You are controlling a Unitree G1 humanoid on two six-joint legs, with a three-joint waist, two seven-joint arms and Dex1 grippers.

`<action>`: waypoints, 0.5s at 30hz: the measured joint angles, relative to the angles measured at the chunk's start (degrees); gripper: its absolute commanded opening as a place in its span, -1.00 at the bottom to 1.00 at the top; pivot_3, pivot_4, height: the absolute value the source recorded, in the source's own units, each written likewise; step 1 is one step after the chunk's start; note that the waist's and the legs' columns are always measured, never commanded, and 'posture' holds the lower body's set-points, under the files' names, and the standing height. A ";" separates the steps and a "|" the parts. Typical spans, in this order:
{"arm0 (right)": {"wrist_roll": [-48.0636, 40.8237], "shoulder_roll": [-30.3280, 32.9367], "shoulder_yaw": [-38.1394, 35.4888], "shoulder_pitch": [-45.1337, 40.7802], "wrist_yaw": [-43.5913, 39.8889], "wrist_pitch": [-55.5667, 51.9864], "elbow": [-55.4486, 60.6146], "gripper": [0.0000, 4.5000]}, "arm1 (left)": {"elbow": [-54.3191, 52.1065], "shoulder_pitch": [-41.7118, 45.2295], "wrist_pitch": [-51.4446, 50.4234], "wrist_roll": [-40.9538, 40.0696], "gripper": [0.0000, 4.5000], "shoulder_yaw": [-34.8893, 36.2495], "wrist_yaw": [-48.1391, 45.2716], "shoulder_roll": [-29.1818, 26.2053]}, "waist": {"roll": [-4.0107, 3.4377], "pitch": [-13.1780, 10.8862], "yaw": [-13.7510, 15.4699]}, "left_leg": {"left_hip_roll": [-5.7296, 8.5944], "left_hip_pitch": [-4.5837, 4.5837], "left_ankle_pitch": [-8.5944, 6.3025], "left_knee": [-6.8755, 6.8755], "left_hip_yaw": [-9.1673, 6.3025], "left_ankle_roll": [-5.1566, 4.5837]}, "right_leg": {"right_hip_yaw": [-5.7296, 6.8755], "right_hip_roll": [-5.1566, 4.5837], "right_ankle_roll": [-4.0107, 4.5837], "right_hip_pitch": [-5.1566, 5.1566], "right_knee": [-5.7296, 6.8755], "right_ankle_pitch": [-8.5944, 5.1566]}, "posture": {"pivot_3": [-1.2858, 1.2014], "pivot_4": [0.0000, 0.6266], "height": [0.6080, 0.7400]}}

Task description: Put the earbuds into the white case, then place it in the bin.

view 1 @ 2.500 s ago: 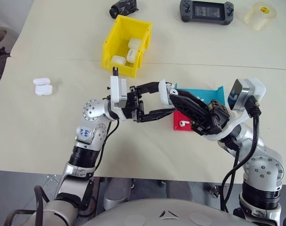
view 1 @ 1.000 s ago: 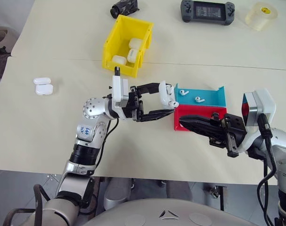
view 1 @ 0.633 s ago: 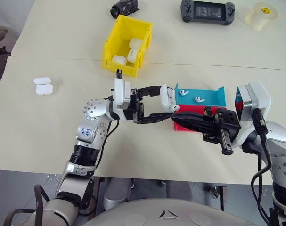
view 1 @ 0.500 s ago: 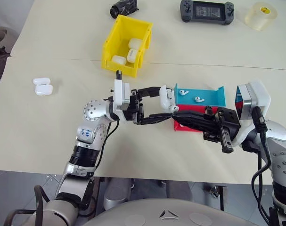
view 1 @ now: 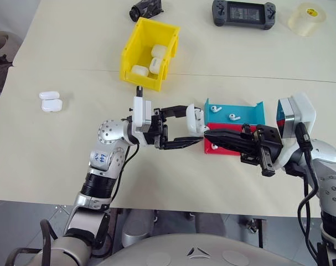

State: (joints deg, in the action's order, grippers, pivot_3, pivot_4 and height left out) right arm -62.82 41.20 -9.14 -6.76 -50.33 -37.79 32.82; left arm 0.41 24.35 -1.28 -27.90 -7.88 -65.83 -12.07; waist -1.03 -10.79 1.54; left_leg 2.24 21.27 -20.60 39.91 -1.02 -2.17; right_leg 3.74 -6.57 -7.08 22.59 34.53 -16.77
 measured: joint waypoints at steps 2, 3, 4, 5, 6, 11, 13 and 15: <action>0.12 0.00 0.00 -0.27 -0.13 0.00 -0.25 -0.99 | 0.00 -0.02 -0.06 -0.04 0.24 0.05 0.00 -0.03 | 0.00 0.00 0.00 | 0.00 0.00 0.00 0.00 0.00 0.00 | 0.00 0.00 0.00 0.00 0.00 0.00 | 0.03 -0.52 1.00; 0.12 0.00 0.00 -0.35 -0.20 0.00 -0.41 -0.99 | 0.00 -0.04 -0.09 -0.09 0.24 0.07 0.00 -0.05 | 0.00 0.00 0.00 | 0.00 0.00 0.00 0.00 0.00 0.00 | 0.00 0.00 0.00 0.00 0.00 0.00 | 0.03 -0.52 1.00; 0.11 0.00 0.00 -0.38 -0.30 -0.01 -0.58 -0.99 | 0.00 -0.07 -0.11 -0.12 0.24 0.07 -0.01 -0.09 | 0.00 0.00 0.00 | 0.00 0.00 0.00 0.00 0.00 0.00 | 0.00 0.00 0.00 0.00 0.00 0.00 | 0.03 -0.52 1.00; 0.10 0.00 -0.01 -0.39 -0.42 -0.01 -0.71 -0.99 | 0.00 -0.08 -0.13 -0.13 0.24 0.07 -0.02 -0.10 | 0.00 0.00 0.00 | 0.00 0.00 0.00 0.00 0.00 0.00 | 0.00 0.00 0.00 0.00 0.00 0.00 | 0.03 -0.52 1.00; 0.08 0.01 -0.03 -0.41 -0.56 -0.05 -0.80 -0.99 | 0.00 -0.09 -0.14 -0.14 0.24 0.06 -0.05 -0.10 | 0.00 0.00 0.00 | 0.00 0.00 0.00 0.00 0.00 0.00 | 0.00 0.00 0.00 0.00 0.00 0.00 | 0.03 -0.52 1.00; -0.01 0.78 -0.23 -0.91 -1.22 -0.67 -1.44 -0.99 | 0.00 -0.12 -0.14 -0.23 0.24 0.06 -0.09 -0.07 | 0.00 0.00 0.00 | 0.00 0.00 0.00 0.00 0.00 0.00 | 0.00 0.00 0.00 0.00 0.00 0.00 | 0.03 -0.52 1.00; 0.08 0.94 -0.25 -1.14 -1.35 -0.92 -1.73 -0.99 | -0.01 -0.18 -0.14 -0.60 0.24 0.06 -0.11 -0.04 | 0.00 0.00 0.00 | 0.00 0.00 0.00 0.00 0.00 0.00 | 0.00 -0.01 0.00 0.00 0.00 0.00 | 0.03 -0.52 1.00; 0.13 0.95 -0.25 -1.29 -1.40 -0.96 -2.08 -0.99 | -0.19 -0.18 -0.15 -0.97 0.24 0.06 -0.12 -0.03 | 0.00 0.00 0.00 | -0.01 0.00 0.00 0.00 0.00 0.00 | 0.00 -0.01 0.00 0.00 0.00 0.00 | 0.03 -0.52 1.00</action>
State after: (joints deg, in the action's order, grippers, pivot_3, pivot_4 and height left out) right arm -62.69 42.15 -9.39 -8.05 -51.73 -38.75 30.73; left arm 0.22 24.17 -1.43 -28.87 -7.82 -65.96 -12.10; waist -1.03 -10.79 1.54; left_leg 2.23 21.27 -20.60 39.91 -1.02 -2.17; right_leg 3.74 -6.58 -7.08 22.59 34.53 -16.77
